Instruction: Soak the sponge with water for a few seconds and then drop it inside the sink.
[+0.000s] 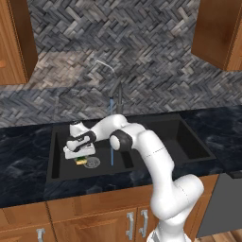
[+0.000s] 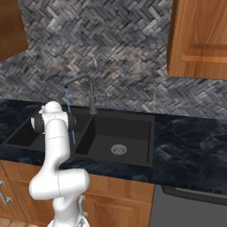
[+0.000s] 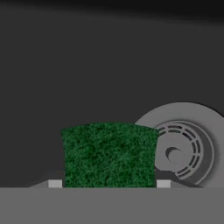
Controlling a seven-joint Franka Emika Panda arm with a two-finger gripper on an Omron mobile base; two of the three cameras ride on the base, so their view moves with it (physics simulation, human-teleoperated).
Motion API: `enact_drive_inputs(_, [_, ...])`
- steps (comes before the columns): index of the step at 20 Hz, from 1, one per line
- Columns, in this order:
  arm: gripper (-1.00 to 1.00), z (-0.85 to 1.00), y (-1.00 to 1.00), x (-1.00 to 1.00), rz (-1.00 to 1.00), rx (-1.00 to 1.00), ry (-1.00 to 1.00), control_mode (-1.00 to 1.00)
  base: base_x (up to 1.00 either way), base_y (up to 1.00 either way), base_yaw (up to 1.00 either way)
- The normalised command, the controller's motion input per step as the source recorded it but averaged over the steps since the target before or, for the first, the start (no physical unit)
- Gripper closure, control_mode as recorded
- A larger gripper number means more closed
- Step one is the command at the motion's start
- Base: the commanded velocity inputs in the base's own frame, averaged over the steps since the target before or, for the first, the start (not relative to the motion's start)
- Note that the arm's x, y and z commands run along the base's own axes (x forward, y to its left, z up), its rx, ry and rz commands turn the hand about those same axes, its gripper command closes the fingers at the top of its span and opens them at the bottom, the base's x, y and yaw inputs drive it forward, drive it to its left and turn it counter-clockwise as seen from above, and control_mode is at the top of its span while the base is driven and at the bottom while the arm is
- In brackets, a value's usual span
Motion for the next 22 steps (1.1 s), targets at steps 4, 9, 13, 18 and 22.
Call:
enact_drive_inputs(4, [-1.0,0.0,0.0,0.0,0.0,0.0,0.0,-1.0,0.0,0.0,0.0])
enact_drive_inputs(9, [-1.0,0.3,0.0,0.0,0.0,0.0,0.0,-1.0,0.0,0.0,0.0])
enact_drive_inputs(13, [-1.0,0.5,0.0,0.0,0.01,0.02,0.0,-1.0,0.0,0.0,0.0])
enact_drive_inputs(18, [-1.0,0.56,0.0,-0.07,0.01,0.04,0.0,-1.0,0.0,0.0,0.0])
enact_drive_inputs(22, [-1.0,0.44,0.0,-0.24,0.0,0.05,0.0,-1.0,0.0,0.0,0.0])
